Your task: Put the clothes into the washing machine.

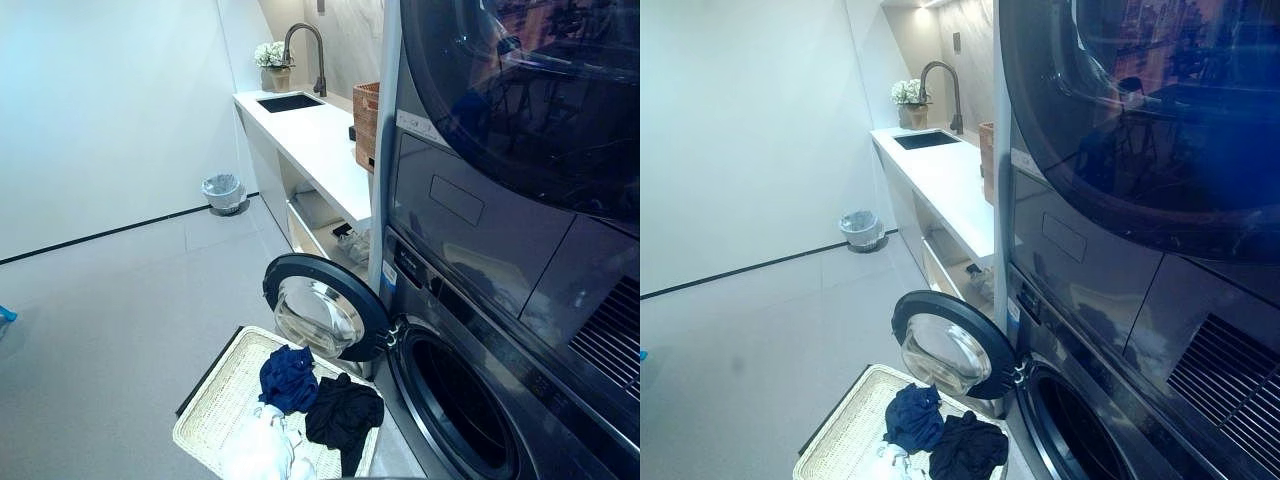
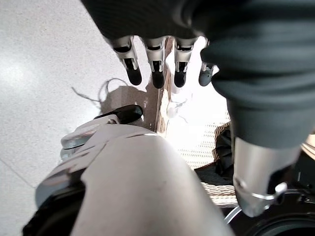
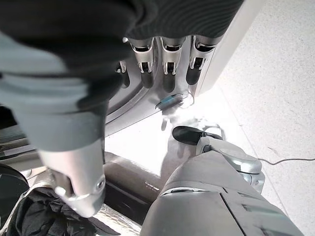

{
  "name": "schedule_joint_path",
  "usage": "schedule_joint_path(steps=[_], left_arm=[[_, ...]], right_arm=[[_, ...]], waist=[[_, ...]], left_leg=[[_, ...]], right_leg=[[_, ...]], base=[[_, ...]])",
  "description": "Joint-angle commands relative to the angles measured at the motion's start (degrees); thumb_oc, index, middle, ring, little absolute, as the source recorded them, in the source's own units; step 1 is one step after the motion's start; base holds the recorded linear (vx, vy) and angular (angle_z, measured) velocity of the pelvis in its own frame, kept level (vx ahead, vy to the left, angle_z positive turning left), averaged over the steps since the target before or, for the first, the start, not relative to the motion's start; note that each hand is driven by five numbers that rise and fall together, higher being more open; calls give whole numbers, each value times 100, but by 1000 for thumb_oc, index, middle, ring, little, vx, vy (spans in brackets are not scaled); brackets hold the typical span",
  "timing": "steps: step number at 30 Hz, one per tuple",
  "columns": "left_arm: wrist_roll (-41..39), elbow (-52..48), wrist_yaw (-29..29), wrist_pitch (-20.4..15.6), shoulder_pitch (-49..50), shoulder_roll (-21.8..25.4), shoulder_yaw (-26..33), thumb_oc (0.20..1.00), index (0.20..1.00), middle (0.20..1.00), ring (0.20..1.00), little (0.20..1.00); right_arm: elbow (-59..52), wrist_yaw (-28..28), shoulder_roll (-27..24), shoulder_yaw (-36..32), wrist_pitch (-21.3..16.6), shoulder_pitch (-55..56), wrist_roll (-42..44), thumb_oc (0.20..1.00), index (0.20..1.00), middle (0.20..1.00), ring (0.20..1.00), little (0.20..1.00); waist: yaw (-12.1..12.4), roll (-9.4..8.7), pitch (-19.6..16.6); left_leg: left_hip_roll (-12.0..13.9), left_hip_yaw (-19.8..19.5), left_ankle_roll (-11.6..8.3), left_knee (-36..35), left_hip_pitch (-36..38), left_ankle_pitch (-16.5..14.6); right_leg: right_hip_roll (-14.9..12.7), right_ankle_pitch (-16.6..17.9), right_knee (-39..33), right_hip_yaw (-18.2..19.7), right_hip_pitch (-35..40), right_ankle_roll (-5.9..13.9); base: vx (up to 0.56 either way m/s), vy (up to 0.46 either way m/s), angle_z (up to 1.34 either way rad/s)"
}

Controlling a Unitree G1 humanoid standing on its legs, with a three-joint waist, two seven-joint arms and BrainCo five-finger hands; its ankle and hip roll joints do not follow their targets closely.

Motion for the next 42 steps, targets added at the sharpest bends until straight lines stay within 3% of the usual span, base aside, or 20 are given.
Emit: schedule_joint_path(steps=[1,4,9,14,18,25,28,32,36,42], left_arm=[[-496,119,60,-297,-540,250,256,1000,1000,1000,1000,1000],[-879,-45,144,-457,-649,292,264,1000,1000,1000,1000,1000],[-1674,-694,496,-963,-1226,383,199,1000,1000,1000,1000,1000],[-2153,-1792,1447,-1443,-2196,822,280,1000,1000,1000,1000,1000],[-2117,-2108,2000,-1625,-2586,979,277,1000,1000,1000,1000,1000],[-830,-2729,4254,-2058,-3555,1222,247,1000,1000,1000,1000,1000],[603,-2900,5288,-1896,-3893,1359,9,1000,1000,1000,1000,1000],[2295,-2961,5981,-1366,-4371,1681,-529,1000,1000,1000,1000,1000],[2822,-2941,5985,-1107,-4706,1915,-906,1000,1000,1000,1000,1000],[3317,-2322,5457,-751,-5595,2253,-1741,1000,1000,1000,1000,1000]], right_arm=[[199,-3,9,29,17,-494,54,1000,1000,1000,1000,1000],[85,-65,-49,72,25,-566,154,1000,1000,1000,1000,1000],[-175,-293,-136,254,-102,-1046,547,1000,1000,1000,1000,1000],[-352,-576,-193,493,-65,-1807,860,1000,1000,1000,1000,1000],[-390,-578,-289,543,-71,-1992,1023,1000,1000,1000,1000,1000],[-573,-592,-457,656,-50,-2576,1383,1000,1000,1000,1000,1000],[-742,-650,-469,743,-61,-2748,1566,1000,1000,1000,1000,1000],[-897,-656,-559,825,-89,-2884,1649,1000,1000,1000,1000,1000],[-972,-645,-653,890,-142,-2930,1692,1000,1000,1000,1000,1000],[-984,-615,-811,999,-154,-3252,1737,1000,1000,1000,1000,1000]], waist=[[89,-281,374],[82,-249,494],[93,-150,1106],[96,-114,1865],[124,-133,2108],[194,-342,2772],[183,-440,2837],[118,-474,2837],[39,-467,2837],[-152,-486,2837]], left_leg=[[11,143,234,30,144,-109],[34,140,226,30,15,-56],[-9,39,234,30,-608,105],[-206,-154,298,30,-1399,208],[-229,-212,317,30,-1620,248],[-234,-265,279,230,-2274,429],[-288,-346,280,684,-2858,358],[-358,-433,303,1206,-3600,288],[-407,-446,333,1468,-3971,231],[-428,-465,366,1954,-4591,139]], right_leg=[[-418,281,124,54,-212,93],[-422,321,133,86,-356,91],[-401,493,147,214,-1018,54],[-320,660,204,323,-1821,22],[-322,647,364,316,-2089,24],[-327,671,828,300,-2864,-3],[-333,650,1151,331,-3376,-3],[-306,606,1594,374,-4077,-5],[-256,591,1777,424,-4453,-16],[-174,581,2099,531,-5046,-42]], base=[[51,15,0],[-1,16,-1],[-192,9,-5],[-214,-10,2],[-78,-13,5],[-66,-52,1],[-55,-49,-2],[-40,-4,4],[-41,26,6],[-49,34,0]])
